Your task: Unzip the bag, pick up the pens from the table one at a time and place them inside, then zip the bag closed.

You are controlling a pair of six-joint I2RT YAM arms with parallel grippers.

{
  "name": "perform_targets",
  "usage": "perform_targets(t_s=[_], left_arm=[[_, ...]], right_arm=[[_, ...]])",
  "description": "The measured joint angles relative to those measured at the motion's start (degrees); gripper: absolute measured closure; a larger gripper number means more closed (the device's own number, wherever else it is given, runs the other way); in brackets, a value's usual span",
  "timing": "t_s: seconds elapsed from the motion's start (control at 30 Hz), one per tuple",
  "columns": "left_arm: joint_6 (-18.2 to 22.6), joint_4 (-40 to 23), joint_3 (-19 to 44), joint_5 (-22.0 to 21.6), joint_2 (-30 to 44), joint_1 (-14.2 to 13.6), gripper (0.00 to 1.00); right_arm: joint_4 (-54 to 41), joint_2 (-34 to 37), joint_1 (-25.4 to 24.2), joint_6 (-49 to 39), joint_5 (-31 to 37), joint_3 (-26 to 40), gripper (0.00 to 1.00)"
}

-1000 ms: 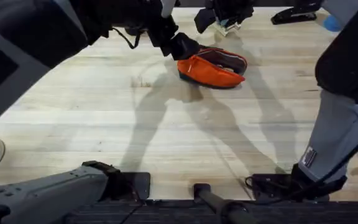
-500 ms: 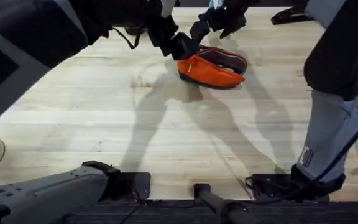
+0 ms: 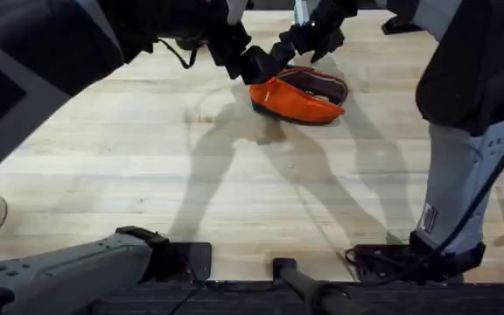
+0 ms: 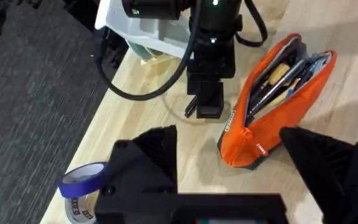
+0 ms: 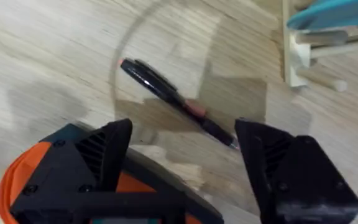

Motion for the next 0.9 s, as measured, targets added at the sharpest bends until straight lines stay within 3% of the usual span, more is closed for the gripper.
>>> perform_targets(t_s=[0.9], left_arm=[[0.0,0.0,0.0,0.0,0.0,0.0,0.007]], right_arm=[[-0.9,1.4,0.0,-1.3,0.4,0.0,0.01]])
